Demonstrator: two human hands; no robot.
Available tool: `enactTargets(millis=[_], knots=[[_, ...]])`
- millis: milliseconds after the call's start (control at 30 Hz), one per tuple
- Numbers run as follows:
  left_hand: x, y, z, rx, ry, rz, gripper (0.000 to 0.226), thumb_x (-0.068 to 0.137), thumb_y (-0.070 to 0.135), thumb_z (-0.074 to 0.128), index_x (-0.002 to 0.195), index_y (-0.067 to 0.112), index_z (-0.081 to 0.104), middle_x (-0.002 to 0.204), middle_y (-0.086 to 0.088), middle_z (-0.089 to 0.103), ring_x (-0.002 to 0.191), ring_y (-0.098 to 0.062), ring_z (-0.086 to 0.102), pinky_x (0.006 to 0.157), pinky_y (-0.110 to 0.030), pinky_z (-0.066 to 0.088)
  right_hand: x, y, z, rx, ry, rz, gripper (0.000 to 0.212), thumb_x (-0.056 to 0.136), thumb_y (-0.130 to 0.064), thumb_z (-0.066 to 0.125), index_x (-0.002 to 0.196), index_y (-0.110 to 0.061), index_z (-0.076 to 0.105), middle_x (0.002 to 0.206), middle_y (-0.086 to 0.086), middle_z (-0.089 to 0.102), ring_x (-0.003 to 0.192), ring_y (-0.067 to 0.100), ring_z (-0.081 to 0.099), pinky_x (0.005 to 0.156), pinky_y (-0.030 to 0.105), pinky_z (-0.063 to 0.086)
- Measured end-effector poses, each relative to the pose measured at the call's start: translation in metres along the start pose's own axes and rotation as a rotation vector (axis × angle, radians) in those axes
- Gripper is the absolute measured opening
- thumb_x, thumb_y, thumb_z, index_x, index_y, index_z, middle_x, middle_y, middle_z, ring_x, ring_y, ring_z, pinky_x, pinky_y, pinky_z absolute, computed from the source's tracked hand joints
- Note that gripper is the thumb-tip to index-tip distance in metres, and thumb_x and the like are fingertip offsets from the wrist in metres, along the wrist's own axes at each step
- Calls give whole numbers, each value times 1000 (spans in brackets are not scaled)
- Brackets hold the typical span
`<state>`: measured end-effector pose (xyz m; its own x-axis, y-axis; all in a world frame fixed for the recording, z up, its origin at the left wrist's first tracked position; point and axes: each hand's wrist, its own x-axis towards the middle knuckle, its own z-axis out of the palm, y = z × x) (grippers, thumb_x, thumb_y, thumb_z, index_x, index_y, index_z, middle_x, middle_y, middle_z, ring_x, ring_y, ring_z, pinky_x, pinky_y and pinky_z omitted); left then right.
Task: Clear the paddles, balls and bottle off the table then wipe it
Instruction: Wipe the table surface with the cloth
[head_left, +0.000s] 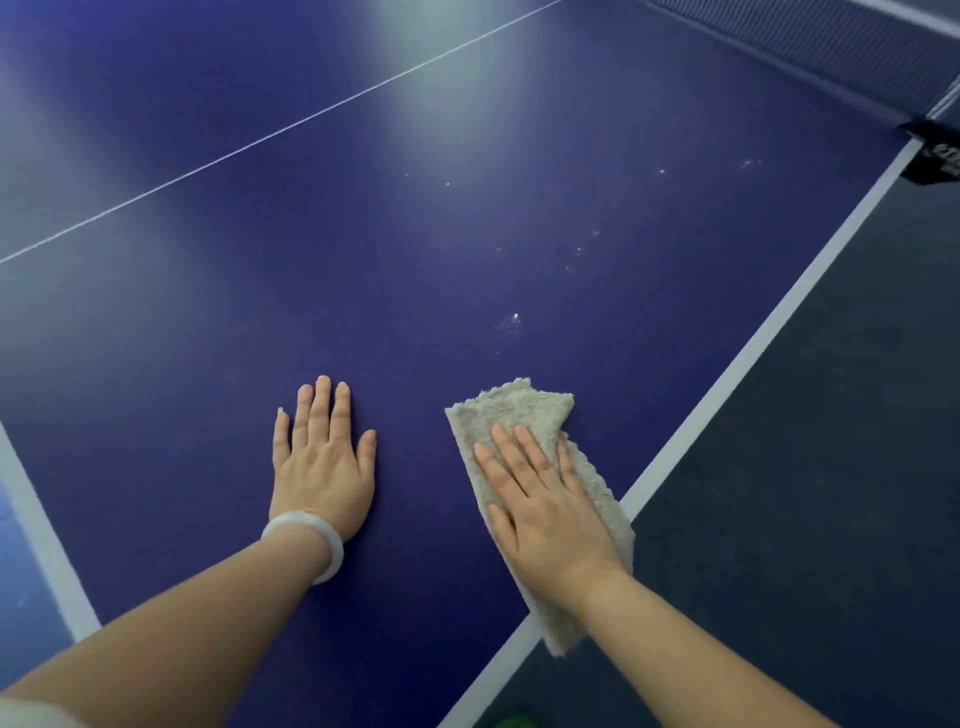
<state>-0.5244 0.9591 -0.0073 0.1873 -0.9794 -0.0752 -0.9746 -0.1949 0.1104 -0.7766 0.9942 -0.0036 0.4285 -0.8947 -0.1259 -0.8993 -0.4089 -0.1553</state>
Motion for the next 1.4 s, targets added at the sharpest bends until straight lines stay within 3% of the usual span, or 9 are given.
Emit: enactTargets(millis=[67, 267, 433, 600, 700, 833, 933, 1167, 1400], knots=[[0, 0, -1, 5, -3, -4, 65, 100, 48, 14, 157, 18, 4, 165, 1, -3, 150, -15, -12, 122, -39, -9, -1, 30, -3, -36, 15, 32, 58, 102, -41, 19, 157, -28, 7, 165, -7, -2, 151, 13, -9, 121, 51, 3], [1, -1, 1, 28, -11, -5, 67, 97, 50, 6, 157, 19, 1, 165, 1, -5, 150, -15, -13, 122, -39, -11, 21, 46, -11, 2, 20, 608, 59, 101, -40, 3, 154, -23, -16, 162, 0, -19, 150, 20, -18, 121, 53, -2], [2, -1, 1, 35, -21, -8, 67, 97, 50, 4, 157, 20, -1, 164, 2, -8, 150, -15, -14, 122, -41, -8, 11, -15, -6, -20, 12, 137, 62, 98, -36, 22, 157, -18, 14, 165, 4, 7, 152, 25, 3, 118, 57, 11], [1, 0, -1, 33, -12, -5, 69, 95, 52, -3, 156, 19, 0, 164, 1, -6, 150, -15, -13, 123, -42, -5, 41, 15, -13, -59, -78, -259, 59, 100, -38, 30, 157, -26, 17, 165, -5, 8, 152, 17, 3, 118, 52, 7], [2, 1, -4, 17, -15, -5, 70, 94, 52, 0, 156, 18, 3, 164, 1, -2, 150, -15, -11, 123, -42, -3, 78, 54, -24, -104, -89, -244, 59, 101, -38, 24, 157, -31, 5, 164, -9, -2, 151, 12, -9, 121, 49, 1], [0, 3, -8, 33, -30, -12, 69, 98, 50, 6, 155, 14, 13, 164, -3, 8, 151, -18, 0, 122, -46, 7, 116, 83, -35, -43, -33, 177, 60, 103, -34, 22, 153, -29, -11, 163, -7, -14, 149, 13, -19, 122, 49, -7], [1, 4, -11, 38, -49, -7, 70, 99, 50, -1, 155, 12, 19, 162, -5, 15, 151, -21, 9, 121, -47, 11, 112, 58, -30, -42, 4, 279, 58, 101, -35, 9, 155, -23, -10, 163, 0, -14, 150, 20, -15, 122, 52, -6], [2, 6, -17, 44, -76, -5, 71, 100, 49, 0, 153, 10, 28, 161, -7, 22, 150, -23, 17, 118, -47, 15, 124, 38, -26, -98, -72, -453, 60, 99, -37, 31, 157, -26, 17, 165, -4, 9, 152, 19, 7, 118, 51, 8], [1, 6, -17, 44, -89, -25, 65, 99, 46, 17, 154, 13, 24, 162, -5, 19, 151, -21, 12, 119, -46, 12, 172, 104, -39, -34, -32, 222, 58, 100, -36, 9, 152, -28, -14, 164, -6, -14, 148, 13, -18, 122, 51, 0]])
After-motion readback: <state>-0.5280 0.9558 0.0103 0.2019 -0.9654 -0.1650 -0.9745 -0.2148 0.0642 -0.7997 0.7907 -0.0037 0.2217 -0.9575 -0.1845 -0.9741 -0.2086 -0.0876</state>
